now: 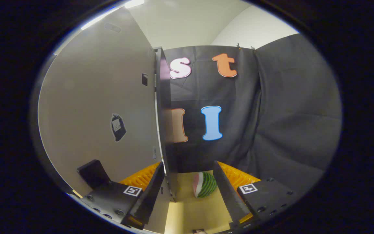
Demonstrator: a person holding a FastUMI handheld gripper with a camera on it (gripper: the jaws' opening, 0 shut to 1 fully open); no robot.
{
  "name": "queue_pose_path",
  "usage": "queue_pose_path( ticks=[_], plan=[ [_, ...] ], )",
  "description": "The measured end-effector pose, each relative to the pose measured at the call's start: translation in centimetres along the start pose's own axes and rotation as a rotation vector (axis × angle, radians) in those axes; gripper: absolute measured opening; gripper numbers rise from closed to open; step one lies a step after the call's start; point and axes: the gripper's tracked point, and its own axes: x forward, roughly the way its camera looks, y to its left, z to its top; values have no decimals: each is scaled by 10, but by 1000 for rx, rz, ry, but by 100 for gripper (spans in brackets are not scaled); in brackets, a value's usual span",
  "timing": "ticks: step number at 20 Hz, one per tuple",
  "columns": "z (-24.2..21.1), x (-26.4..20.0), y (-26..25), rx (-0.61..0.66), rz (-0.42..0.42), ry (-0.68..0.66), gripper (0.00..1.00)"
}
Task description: Open the shoe cabinet door, grab the shoes and put them into the shoe cabinet, then close the shoe cabinet door.
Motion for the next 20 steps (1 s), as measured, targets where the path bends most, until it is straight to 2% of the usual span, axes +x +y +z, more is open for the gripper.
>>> queue_pose_path(
  ticks=[6, 11, 16, 20],
  plan=[
    [-6, -1, 64, 11, 17, 2, 93],
    [-15, 12, 139, 64, 31, 1, 93],
    [-20, 43, 232, 36, 86, -13, 94],
    [-26, 83, 287, 32, 116, 5, 95]
  ],
)
